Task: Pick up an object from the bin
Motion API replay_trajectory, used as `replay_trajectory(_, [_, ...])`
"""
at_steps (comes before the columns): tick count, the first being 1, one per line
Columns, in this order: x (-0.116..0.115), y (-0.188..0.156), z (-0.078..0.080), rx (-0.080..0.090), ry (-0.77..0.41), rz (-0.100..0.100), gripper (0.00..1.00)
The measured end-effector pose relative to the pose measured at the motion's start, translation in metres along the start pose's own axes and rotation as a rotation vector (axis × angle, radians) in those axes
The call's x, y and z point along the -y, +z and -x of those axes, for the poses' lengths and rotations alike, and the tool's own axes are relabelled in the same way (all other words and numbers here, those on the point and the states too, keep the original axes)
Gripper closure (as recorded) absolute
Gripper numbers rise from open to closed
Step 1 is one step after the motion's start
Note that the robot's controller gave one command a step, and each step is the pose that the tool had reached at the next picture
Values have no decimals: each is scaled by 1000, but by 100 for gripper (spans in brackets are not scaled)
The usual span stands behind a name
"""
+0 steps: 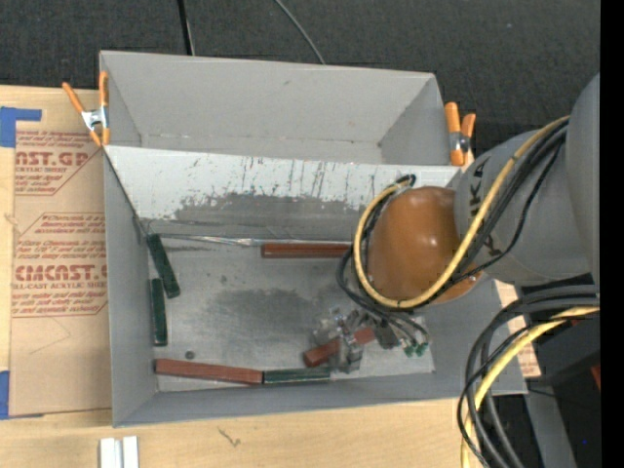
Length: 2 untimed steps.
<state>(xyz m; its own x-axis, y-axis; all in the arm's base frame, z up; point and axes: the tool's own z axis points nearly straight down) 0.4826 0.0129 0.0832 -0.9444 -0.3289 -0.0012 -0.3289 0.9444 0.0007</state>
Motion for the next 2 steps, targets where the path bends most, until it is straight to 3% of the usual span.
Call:
replay_trajectory(1, [0,0,0,0,0,0,100])
replay_trajectory(2, [41,-197,43,5,33,-3,100])
